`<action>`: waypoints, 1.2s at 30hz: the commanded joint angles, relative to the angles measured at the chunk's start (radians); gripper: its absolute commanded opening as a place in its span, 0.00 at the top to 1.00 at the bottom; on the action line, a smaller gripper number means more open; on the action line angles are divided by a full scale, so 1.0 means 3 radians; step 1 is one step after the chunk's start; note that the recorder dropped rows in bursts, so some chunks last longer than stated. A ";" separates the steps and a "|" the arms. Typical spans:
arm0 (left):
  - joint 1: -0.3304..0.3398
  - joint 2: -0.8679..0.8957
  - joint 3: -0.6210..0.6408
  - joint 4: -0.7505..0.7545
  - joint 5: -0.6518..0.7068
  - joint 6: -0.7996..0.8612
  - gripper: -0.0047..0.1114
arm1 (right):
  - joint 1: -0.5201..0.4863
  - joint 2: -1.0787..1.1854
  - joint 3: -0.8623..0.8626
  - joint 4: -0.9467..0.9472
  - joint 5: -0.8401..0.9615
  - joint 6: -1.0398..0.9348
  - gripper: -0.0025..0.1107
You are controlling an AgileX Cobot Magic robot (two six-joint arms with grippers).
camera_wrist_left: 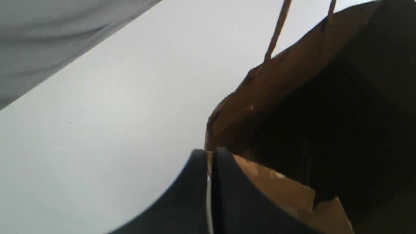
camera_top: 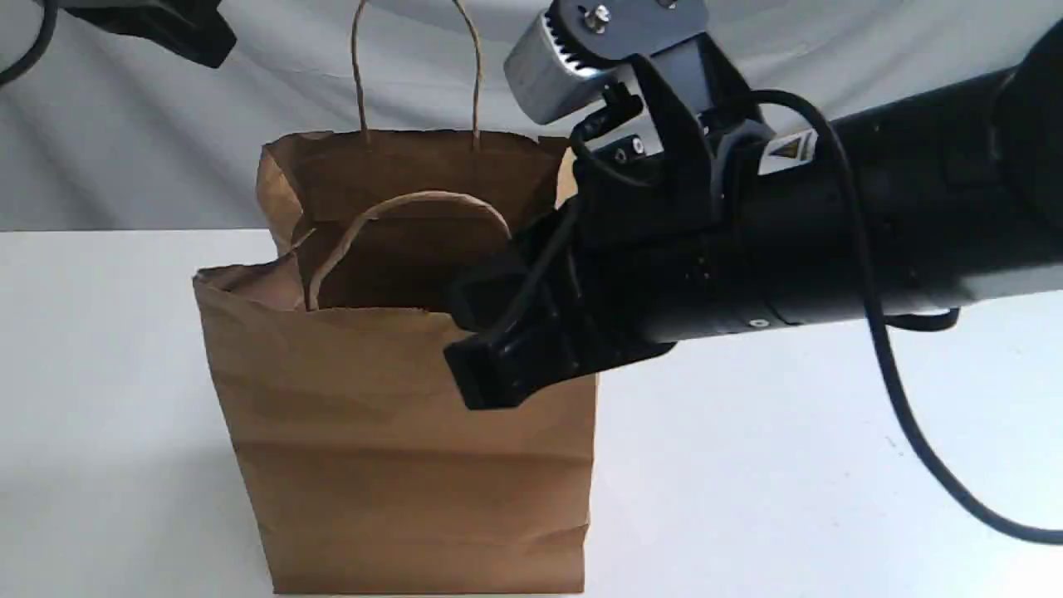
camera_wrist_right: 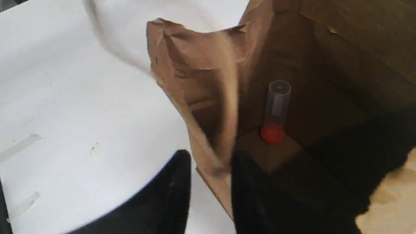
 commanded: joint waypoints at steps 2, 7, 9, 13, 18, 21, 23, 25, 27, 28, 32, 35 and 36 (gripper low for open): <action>-0.0001 -0.0119 0.0202 0.0010 -0.0015 -0.0036 0.96 | 0.0004 -0.0031 0.0032 0.0030 -0.0072 0.0004 0.61; -0.0001 -0.0240 0.0409 0.0071 -0.0015 -0.0036 0.96 | 0.0004 -0.0118 0.0014 0.0023 -0.0123 0.0004 0.50; -0.0001 -0.0312 0.0497 0.0151 -0.0015 -0.0036 0.96 | 0.0004 -0.0226 0.0014 0.0030 -0.0149 0.0004 0.50; -0.0001 -0.0498 0.0687 0.0177 -0.0015 -0.0036 0.96 | 0.0004 -0.0475 0.0014 0.0024 -0.0122 0.0004 0.50; -0.0001 -0.0804 0.0894 0.0115 -0.0046 -0.0036 0.96 | 0.0004 -0.0798 0.0014 -0.0088 -0.0044 0.0004 0.55; -0.0001 -0.1029 0.1029 0.0115 -0.0130 -0.0036 0.96 | 0.0004 -0.0995 0.0014 -0.0248 0.0042 0.0004 0.67; -0.0001 -0.1251 0.1144 0.0115 -0.0203 -0.0036 0.96 | 0.0004 -0.1097 0.0014 -0.0336 0.0070 0.0006 0.78; -0.0001 -0.1431 0.1281 0.0045 -0.0279 -0.0036 0.96 | 0.0004 -0.1222 0.0014 -0.0451 0.0115 0.0020 0.89; -0.0001 -0.1701 0.1481 -0.0057 -0.0383 -0.0031 0.96 | 0.0004 -0.1342 0.0014 -0.0641 0.0154 0.0038 0.98; -0.0001 -0.1804 0.1543 -0.0104 -0.0427 -0.0023 0.96 | 0.0004 -0.1393 0.0014 -0.0755 0.0162 0.0093 0.98; -0.0001 -0.2331 0.2006 -0.0254 -0.0688 0.0038 0.96 | 0.0004 -0.1565 0.0014 -0.1326 0.0224 0.0556 0.98; -0.0001 -0.2758 0.2396 -0.0319 -0.0862 0.0029 0.96 | 0.0004 -0.1659 0.0020 -0.1874 0.0309 0.1014 0.98; -0.0001 -0.2873 0.2505 -0.0344 -0.0908 0.0024 0.96 | 0.0004 -0.1691 0.0020 -0.2063 0.0354 0.1197 0.98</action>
